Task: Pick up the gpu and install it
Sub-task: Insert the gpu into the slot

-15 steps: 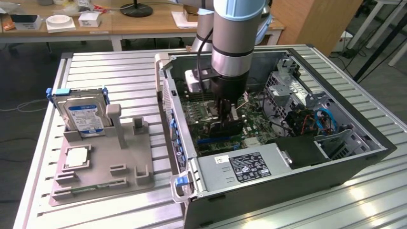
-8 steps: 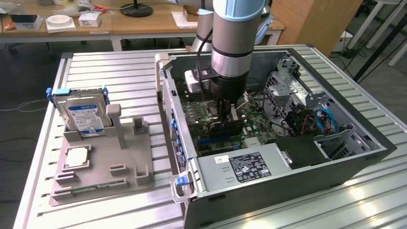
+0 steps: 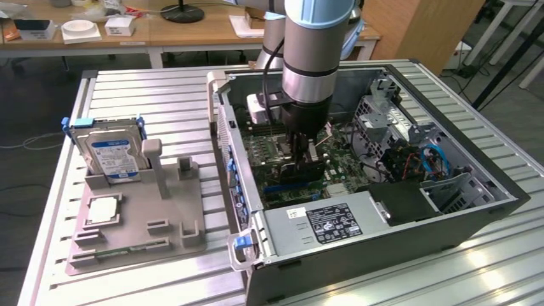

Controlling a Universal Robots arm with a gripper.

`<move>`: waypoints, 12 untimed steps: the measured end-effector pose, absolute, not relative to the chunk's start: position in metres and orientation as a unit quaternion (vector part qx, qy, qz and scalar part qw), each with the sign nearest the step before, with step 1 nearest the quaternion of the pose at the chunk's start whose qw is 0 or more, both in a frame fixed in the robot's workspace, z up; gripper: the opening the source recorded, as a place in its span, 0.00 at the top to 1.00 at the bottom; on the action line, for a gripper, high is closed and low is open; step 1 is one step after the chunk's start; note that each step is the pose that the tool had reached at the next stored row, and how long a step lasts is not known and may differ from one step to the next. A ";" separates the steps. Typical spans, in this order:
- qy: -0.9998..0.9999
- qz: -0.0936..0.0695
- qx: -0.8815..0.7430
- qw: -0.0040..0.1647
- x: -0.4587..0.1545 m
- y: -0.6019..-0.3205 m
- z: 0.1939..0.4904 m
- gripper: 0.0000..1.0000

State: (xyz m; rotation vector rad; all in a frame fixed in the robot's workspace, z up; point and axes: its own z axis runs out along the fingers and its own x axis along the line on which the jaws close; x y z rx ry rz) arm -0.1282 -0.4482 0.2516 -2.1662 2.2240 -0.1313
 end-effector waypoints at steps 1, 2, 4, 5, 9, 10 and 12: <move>0.716 -0.042 -0.697 0.017 -0.128 -0.448 0.252 0.74; 0.716 -0.042 -0.697 0.017 -0.128 -0.448 0.252 0.74; 0.716 -0.042 -0.697 0.017 -0.129 -0.448 0.252 0.74; 0.716 -0.042 -0.697 0.017 -0.129 -0.448 0.252 0.74; 0.716 -0.042 -0.697 0.017 -0.131 -0.448 0.252 0.74; 0.716 -0.042 -0.697 0.017 -0.131 -0.448 0.252 0.74; 0.716 -0.042 -0.697 0.017 -0.131 -0.448 0.252 0.74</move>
